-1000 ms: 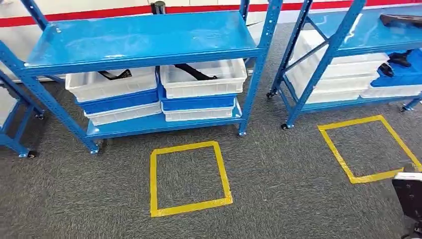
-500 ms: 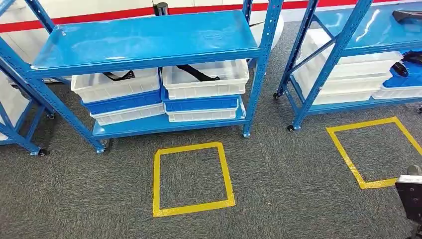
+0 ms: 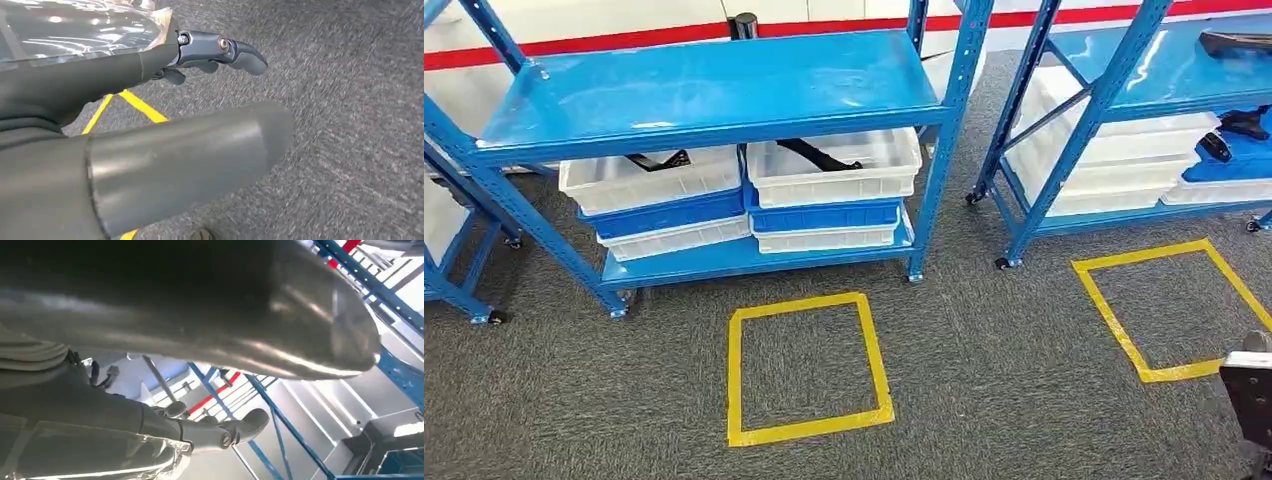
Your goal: Take the parts from the cabinet and place them on the table.
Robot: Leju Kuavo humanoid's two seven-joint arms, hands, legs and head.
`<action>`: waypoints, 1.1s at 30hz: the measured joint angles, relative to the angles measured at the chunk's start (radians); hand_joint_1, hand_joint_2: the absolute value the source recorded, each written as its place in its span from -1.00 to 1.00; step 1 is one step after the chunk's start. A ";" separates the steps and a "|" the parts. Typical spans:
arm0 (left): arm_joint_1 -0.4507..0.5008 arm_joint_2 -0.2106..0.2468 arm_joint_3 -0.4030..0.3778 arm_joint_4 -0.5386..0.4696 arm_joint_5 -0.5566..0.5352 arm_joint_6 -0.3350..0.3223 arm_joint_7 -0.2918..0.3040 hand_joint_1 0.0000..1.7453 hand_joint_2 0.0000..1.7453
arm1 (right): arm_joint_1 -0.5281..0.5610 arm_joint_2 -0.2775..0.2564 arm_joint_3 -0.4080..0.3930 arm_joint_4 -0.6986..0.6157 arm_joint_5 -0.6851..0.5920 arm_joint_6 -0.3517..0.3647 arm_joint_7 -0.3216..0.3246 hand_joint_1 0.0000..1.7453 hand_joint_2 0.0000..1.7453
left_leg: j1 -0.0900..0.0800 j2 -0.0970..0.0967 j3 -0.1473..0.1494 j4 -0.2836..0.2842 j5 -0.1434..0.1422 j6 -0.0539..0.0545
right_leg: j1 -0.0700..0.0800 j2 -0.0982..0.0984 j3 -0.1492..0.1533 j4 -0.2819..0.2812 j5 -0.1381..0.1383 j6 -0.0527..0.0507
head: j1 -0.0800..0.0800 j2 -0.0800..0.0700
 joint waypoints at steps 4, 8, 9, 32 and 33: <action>0.000 0.005 0.002 -0.001 0.000 0.002 0.004 -1.00 -1.00 | 0.002 0.007 0.001 0.011 0.000 0.003 0.001 -1.00 -1.00 | 0.003 -0.003 0.023 0.019 -0.052 -0.040 | -0.005 0.005 0.077 -0.164 0.024 -0.023 | 0.004 0.000; -0.012 0.003 0.002 -0.001 0.002 0.002 0.004 -1.00 -1.00 | 0.005 0.004 -0.002 0.008 0.000 0.001 -0.001 -1.00 -1.00 | 0.011 0.027 -0.024 0.137 0.003 -0.048 | -0.007 -0.002 0.117 -0.170 0.005 -0.073 | -0.001 0.000; -0.013 0.002 0.002 0.000 0.002 0.002 0.004 -1.00 -1.00 | 0.005 0.003 0.000 0.008 0.002 0.001 -0.001 -1.00 -1.00 | 0.010 0.047 -0.073 0.214 0.025 -0.052 | -0.003 -0.006 0.131 -0.175 -0.005 -0.079 | -0.003 0.000; -0.005 -0.003 0.012 -0.001 0.005 -0.002 0.003 -1.00 -1.00 | -0.006 0.003 0.003 0.005 0.001 -0.001 -0.001 -1.00 -1.00 | -0.038 0.014 -0.054 0.036 0.051 0.022 | 0.034 -0.005 0.116 -0.161 -0.102 -0.022 | -0.005 0.000; -0.004 -0.004 0.012 -0.001 0.005 -0.002 0.003 -1.00 -1.00 | -0.004 0.003 0.003 0.006 0.001 -0.001 0.000 -1.00 -1.00 | -0.038 0.010 -0.052 0.036 0.042 0.019 | 0.034 -0.002 0.129 -0.171 -0.021 -0.010 | -0.005 0.000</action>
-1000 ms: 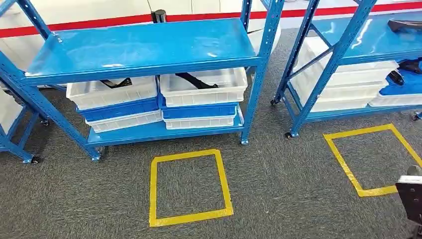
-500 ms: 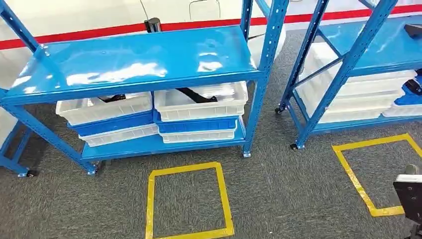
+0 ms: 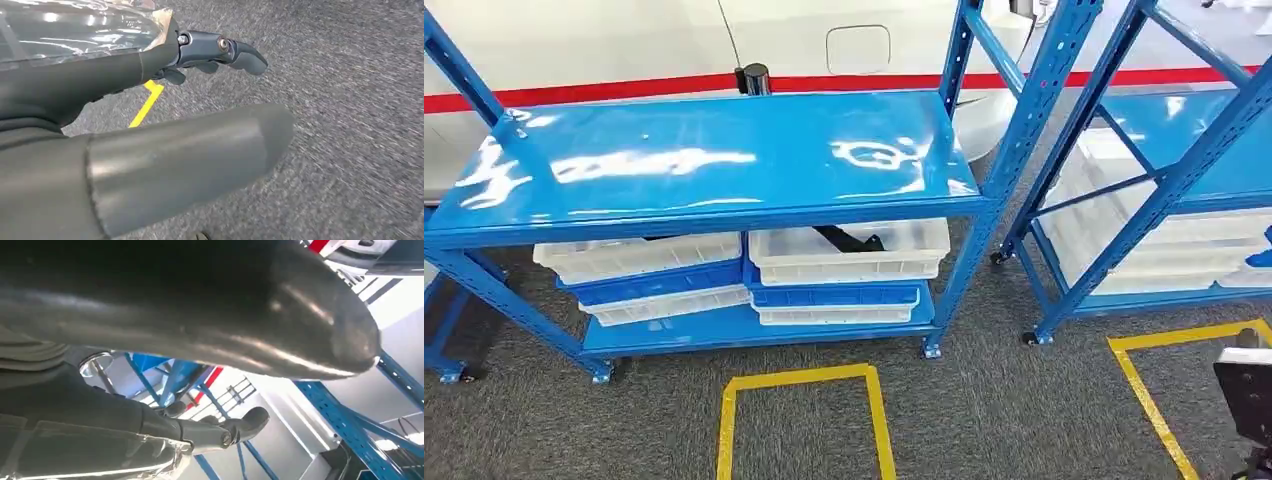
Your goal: Take the parts from the cabinet and place them on the table.
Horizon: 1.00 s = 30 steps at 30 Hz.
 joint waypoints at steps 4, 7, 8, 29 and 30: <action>0.000 -0.001 0.000 0.000 0.004 0.000 -0.003 -1.00 -1.00 | -0.004 -0.005 0.003 0.001 0.000 -0.002 0.000 -1.00 -1.00 | -0.007 0.002 0.010 0.036 -0.010 -0.017 | 0.001 -0.007 0.003 -0.020 0.028 -0.074 | -0.002 0.000; -0.006 -0.002 0.000 0.000 0.006 0.000 -0.004 -1.00 -1.00 | -0.005 -0.008 0.011 0.002 0.000 -0.002 0.000 -1.00 -1.00 | -0.002 0.039 -0.031 0.118 -0.077 -0.038 | -0.017 -0.013 0.026 -0.026 0.026 -0.092 | -0.011 0.000; -0.007 -0.001 0.000 0.000 0.006 0.000 -0.005 -1.00 -1.00 | -0.005 -0.011 0.012 0.002 0.000 -0.002 0.000 -1.00 -1.00 | 0.007 0.045 -0.069 0.186 -0.115 -0.045 | -0.017 -0.014 0.026 -0.025 0.026 -0.093 | -0.010 0.000; -0.008 0.002 0.001 0.001 0.008 -0.020 -0.015 -1.00 1.00 | -0.027 -0.039 0.062 0.038 -0.042 -0.038 0.020 -1.00 -1.00 | 0.010 0.042 -0.023 0.024 -0.013 -0.012 | -0.011 -0.013 -0.091 0.098 0.008 -0.029 | -0.008 0.000; -0.008 0.002 0.001 0.001 0.013 -0.025 -0.015 -1.00 1.00 | -0.027 -0.040 0.063 0.043 -0.048 -0.044 0.022 -1.00 -1.00 | 0.009 0.039 -0.018 0.024 -0.018 -0.015 | -0.007 -0.013 -0.059 0.013 0.048 -0.032 | -0.008 0.000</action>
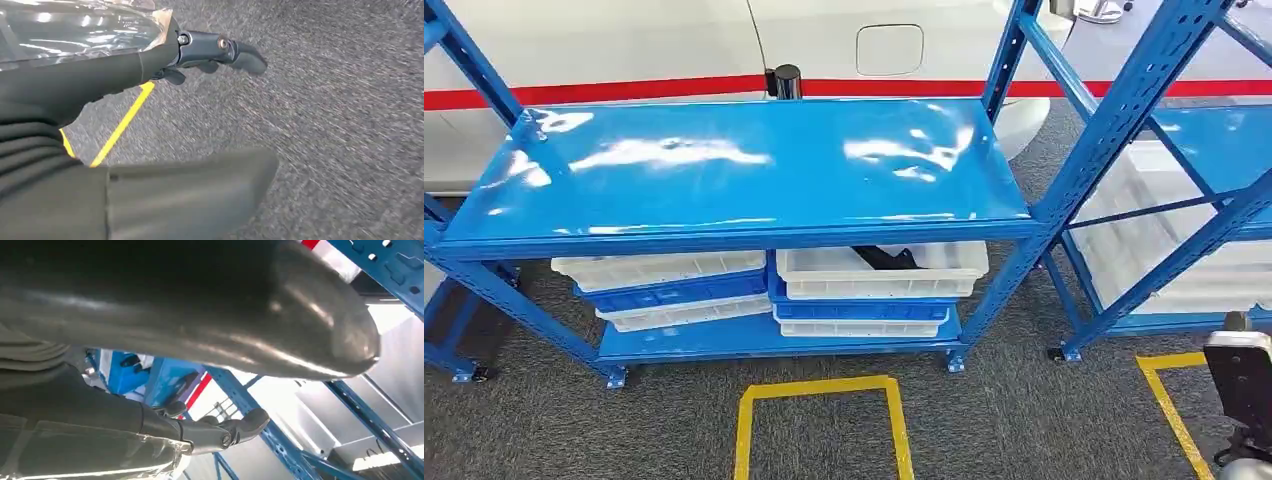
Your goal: Take the parts from the cabinet and place them on the table.
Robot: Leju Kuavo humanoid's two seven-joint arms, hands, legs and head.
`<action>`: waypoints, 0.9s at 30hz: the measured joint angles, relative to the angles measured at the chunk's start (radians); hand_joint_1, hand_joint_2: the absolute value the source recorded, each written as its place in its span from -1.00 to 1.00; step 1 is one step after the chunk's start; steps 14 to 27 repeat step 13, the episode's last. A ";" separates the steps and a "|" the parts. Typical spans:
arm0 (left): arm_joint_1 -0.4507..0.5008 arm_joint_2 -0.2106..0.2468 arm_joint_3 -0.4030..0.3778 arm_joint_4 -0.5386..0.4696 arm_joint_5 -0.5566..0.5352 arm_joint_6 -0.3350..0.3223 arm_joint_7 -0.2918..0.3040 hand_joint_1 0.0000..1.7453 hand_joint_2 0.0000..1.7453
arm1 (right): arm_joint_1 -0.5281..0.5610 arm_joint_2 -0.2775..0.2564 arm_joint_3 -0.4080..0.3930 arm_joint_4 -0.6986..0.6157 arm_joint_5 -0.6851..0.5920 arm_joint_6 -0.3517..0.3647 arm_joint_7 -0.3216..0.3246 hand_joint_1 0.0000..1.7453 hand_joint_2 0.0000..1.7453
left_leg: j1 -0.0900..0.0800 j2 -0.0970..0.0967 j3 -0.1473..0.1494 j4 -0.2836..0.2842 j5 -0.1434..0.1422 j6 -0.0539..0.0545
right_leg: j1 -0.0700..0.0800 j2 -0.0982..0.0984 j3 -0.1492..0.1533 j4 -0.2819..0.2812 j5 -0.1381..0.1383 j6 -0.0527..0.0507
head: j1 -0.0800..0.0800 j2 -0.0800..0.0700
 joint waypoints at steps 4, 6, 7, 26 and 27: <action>0.000 0.000 0.000 0.000 0.004 -0.009 0.007 -1.00 1.00 | -0.010 0.013 0.004 0.073 -0.031 -0.027 0.015 -1.00 -1.00 | -0.006 -0.003 0.002 0.003 -0.012 0.004 | 0.009 0.004 0.014 -0.016 0.011 -0.023 | -0.002 0.000; 0.000 -0.003 0.000 0.001 0.005 -0.008 0.011 -1.00 1.00 | -0.018 0.029 0.005 0.142 -0.033 -0.047 0.011 -1.00 1.00 | -0.004 0.000 0.007 -0.002 -0.013 0.002 | 0.011 0.004 0.016 -0.016 0.009 -0.027 | -0.002 0.000; 0.000 -0.003 0.000 0.001 0.005 -0.008 0.012 -1.00 1.00 | -0.026 0.038 0.005 0.193 -0.034 -0.062 0.003 -1.00 1.00 | -0.004 0.001 0.010 -0.005 -0.014 0.001 | 0.012 0.005 0.016 -0.016 0.007 -0.029 | -0.002 0.000; -0.001 -0.003 0.000 0.001 0.008 -0.007 0.021 -1.00 1.00 | -0.108 0.075 -0.053 0.660 -0.046 -0.174 -0.079 -1.00 1.00 | -0.004 0.001 0.017 -0.013 -0.016 -0.007 | 0.012 0.005 0.020 -0.016 0.002 -0.037 | -0.002 0.000; -0.001 -0.003 0.000 0.001 0.008 -0.007 0.021 -1.00 1.00 | -0.108 0.075 -0.053 0.660 -0.046 -0.174 -0.079 -1.00 1.00 | -0.004 0.001 0.017 -0.013 -0.016 -0.007 | 0.012 0.005 0.020 -0.016 0.002 -0.037 | -0.002 0.000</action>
